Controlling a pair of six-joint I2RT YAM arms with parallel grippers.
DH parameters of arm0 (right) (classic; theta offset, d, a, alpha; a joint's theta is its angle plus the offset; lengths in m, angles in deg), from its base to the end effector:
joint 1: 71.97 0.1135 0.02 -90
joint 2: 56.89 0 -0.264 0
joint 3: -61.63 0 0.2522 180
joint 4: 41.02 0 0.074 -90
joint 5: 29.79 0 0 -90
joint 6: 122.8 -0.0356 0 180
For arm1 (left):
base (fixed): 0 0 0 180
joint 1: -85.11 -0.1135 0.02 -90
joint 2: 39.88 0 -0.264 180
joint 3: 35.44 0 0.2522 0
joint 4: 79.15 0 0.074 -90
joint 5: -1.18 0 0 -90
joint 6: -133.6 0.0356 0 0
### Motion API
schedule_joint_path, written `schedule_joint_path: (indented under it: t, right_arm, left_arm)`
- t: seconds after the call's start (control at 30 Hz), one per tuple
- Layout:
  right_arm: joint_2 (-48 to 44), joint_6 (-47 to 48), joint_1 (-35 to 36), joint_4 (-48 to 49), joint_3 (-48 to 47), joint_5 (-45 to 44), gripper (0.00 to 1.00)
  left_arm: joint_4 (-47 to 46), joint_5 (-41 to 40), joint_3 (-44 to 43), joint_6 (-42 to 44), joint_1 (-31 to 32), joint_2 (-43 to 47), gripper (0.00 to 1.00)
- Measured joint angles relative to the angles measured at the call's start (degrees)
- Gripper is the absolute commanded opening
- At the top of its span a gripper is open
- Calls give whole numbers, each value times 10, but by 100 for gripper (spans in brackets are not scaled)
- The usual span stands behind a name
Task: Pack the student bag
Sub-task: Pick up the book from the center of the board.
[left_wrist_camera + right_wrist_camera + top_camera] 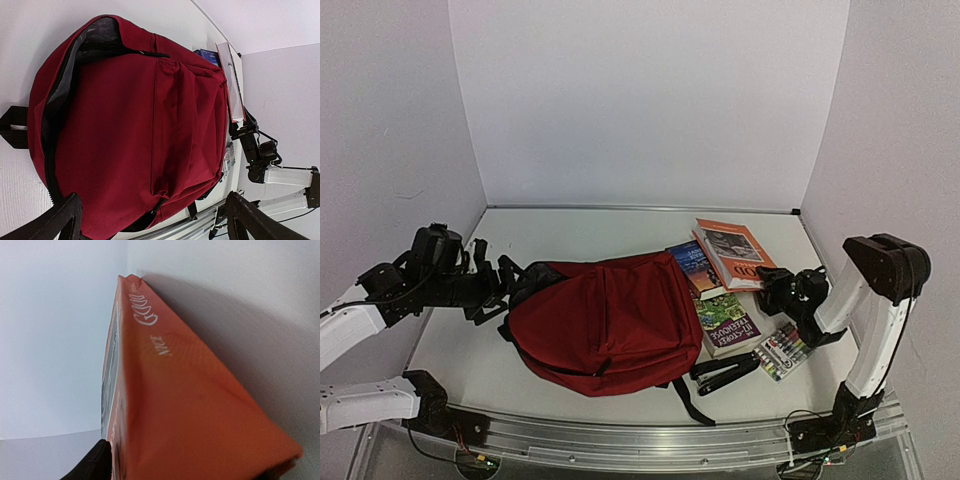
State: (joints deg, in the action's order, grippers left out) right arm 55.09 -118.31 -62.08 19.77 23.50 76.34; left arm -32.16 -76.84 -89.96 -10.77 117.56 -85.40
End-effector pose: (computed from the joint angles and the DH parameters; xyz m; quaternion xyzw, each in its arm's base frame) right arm 0.2883 0.0603 0.0916 0.4063 0.6659 0.5295 0.3333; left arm 0.1394 -0.0974 0.2743 -0.1250 0.8862 -0.3678 0.2523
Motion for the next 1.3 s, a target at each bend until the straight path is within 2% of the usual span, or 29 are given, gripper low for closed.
schedule_joint_path:
  t: [0.13,0.2,0.33,0.53,0.7,0.87,1.13,1.3]
  right_arm:
    - [6,-10,0,9,-8,-5,28]
    - [1,-15,0,17,-8,-7,24]
    - [-54,-17,0,8,-3,-11,21]
    - [-189,-1,0,-34,0,-8,20]
    - [-357,78,0,-209,-52,12,22]
    - [-470,172,0,-398,-142,58,23]
    - [-515,223,6,-551,-184,198,23]
    - [-530,235,24,-627,-210,252,23]
  left_arm:
    - [3,-2,-5,1,0,0,100]
    - [4,-2,-5,1,0,1,100]
    - [7,-2,-5,1,0,3,100]
    - [13,-2,-17,6,0,3,100]
    - [13,8,-64,33,0,-21,100]
    - [9,51,-116,75,0,-66,100]
    - [-60,179,-172,121,3,-159,100]
    - [-108,229,-196,127,14,-202,100]
